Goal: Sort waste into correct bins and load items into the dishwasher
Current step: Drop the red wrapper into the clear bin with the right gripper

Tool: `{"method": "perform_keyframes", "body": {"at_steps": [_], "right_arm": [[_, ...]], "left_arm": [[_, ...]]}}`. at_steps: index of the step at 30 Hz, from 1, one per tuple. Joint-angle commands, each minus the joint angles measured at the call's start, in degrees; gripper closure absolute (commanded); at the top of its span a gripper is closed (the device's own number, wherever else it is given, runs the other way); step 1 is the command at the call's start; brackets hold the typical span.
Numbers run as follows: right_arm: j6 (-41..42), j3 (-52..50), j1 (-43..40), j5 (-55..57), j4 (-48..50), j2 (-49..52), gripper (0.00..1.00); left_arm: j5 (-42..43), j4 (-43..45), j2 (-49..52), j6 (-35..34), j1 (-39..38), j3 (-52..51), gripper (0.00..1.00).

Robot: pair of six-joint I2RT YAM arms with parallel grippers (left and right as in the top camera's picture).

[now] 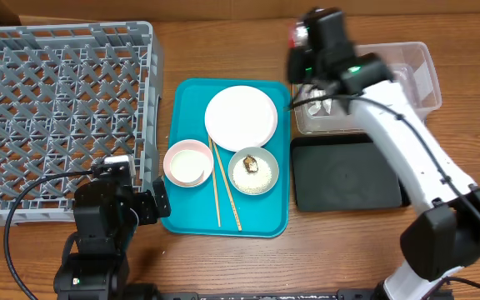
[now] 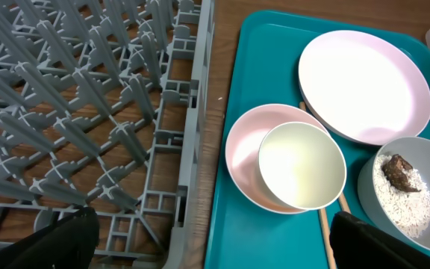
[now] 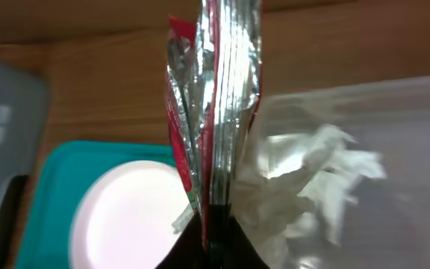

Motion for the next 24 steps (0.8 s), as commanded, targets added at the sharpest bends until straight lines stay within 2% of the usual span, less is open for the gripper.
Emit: {"method": "perform_keyframes", "body": {"at_steps": [1, 3, 4, 5, 8, 9, 18, 24], "right_arm": [[0.1, 0.2, -3.9, 0.1, -1.9, 0.8, 0.87], [0.1, 0.2, -5.7, -0.2, -2.5, 1.0, 0.56], [0.1, 0.2, -6.6, -0.6, -2.7, 1.0, 0.44], [0.1, 0.2, -7.4, -0.6, -2.8, 1.0, 0.23], [-0.2, 0.3, -8.2, -0.5, -3.1, 0.7, 0.08], [-0.2, 0.3, -8.4, -0.5, -3.7, 0.4, 0.0], [-0.3, 0.4, -8.9, -2.7, -12.8, -8.1, 0.0], [-0.3, 0.3, -8.9, -6.1, -25.0, -12.1, 0.0]], "left_arm": [[-0.7, 0.1, -0.1, 0.2, -0.3, 1.3, 0.0], [-0.7, 0.2, -0.1, 0.2, -0.4, 1.3, 0.0], [-0.7, 0.2, -0.1, 0.2, -0.3, 1.3, 0.0], [-0.7, 0.2, -0.1, 0.2, -0.4, 1.3, 0.0], [-0.7, 0.3, -0.1, 0.2, -0.4, 1.3, 0.0], [-0.7, 0.3, -0.1, 0.2, -0.3, 1.3, 0.0], [-0.8, 0.3, -0.1, 0.2, -0.3, 1.3, 0.0], [-0.8, -0.4, -0.1, 0.3, -0.3, 1.3, 0.0]]}}
